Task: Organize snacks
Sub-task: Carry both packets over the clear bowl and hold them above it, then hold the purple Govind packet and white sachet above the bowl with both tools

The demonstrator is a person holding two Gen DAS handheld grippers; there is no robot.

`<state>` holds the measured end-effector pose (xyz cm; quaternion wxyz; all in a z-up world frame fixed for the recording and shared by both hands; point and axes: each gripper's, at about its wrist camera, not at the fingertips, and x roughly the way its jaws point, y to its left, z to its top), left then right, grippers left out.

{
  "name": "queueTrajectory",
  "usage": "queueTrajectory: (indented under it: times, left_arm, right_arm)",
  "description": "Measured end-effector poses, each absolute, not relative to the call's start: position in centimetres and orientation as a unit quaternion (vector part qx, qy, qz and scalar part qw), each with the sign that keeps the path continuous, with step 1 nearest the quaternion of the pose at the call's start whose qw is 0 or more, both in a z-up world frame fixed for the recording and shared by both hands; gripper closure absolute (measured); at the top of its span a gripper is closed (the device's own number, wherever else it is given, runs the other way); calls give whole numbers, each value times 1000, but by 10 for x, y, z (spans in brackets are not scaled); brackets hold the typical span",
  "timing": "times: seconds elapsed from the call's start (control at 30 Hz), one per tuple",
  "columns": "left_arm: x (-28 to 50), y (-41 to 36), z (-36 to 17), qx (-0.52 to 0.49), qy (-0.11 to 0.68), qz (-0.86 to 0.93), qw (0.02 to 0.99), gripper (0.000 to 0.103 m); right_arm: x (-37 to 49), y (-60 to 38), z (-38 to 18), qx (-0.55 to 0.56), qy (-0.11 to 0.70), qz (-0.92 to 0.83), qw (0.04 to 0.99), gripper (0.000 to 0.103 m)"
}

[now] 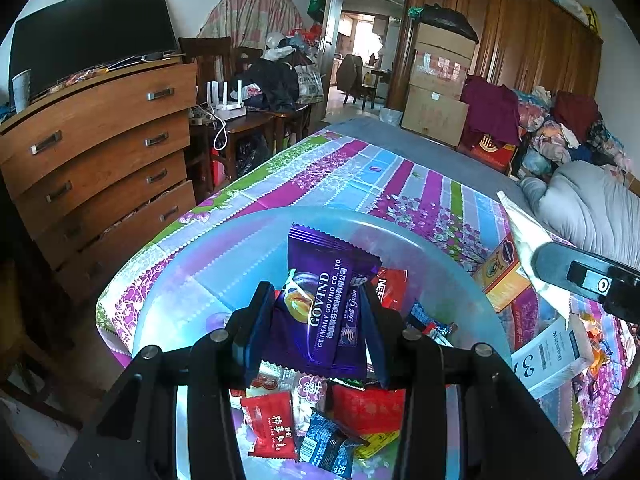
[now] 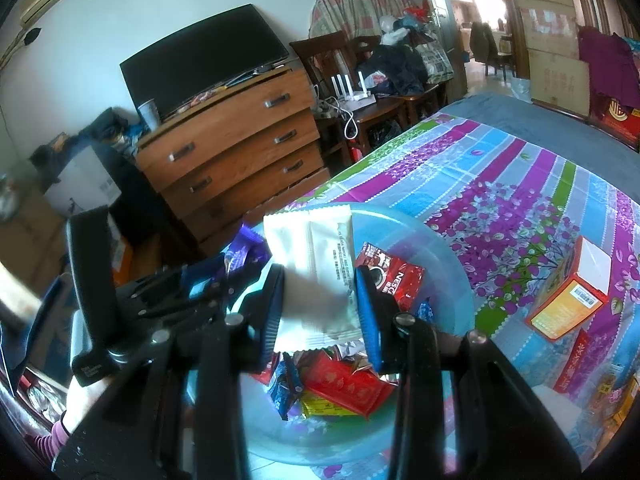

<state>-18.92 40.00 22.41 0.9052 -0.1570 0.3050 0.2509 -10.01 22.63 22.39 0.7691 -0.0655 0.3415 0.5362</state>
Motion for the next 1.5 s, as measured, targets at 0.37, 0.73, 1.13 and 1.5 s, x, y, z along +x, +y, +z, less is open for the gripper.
queueTrajectory:
  times: [0.37,0.73,1.13,1.5]
  left_arm:
    - [-190,401,224,-157,305,250,905,59]
    - [-190,402,224,-157,305,249,906,59]
    - [-190,401,224,-157,305,250,905,59]
    - [-191,402,225,-158,305,250,905,58]
  right_arm:
    - [-100,228,224,-67,343,536,768,67]
    - [-101,229,224,-66,343,536,768,67]
    - [-101,230,224,-67,344,536,768,67]
    - [-104,232,219,-66,347,537,766,67]
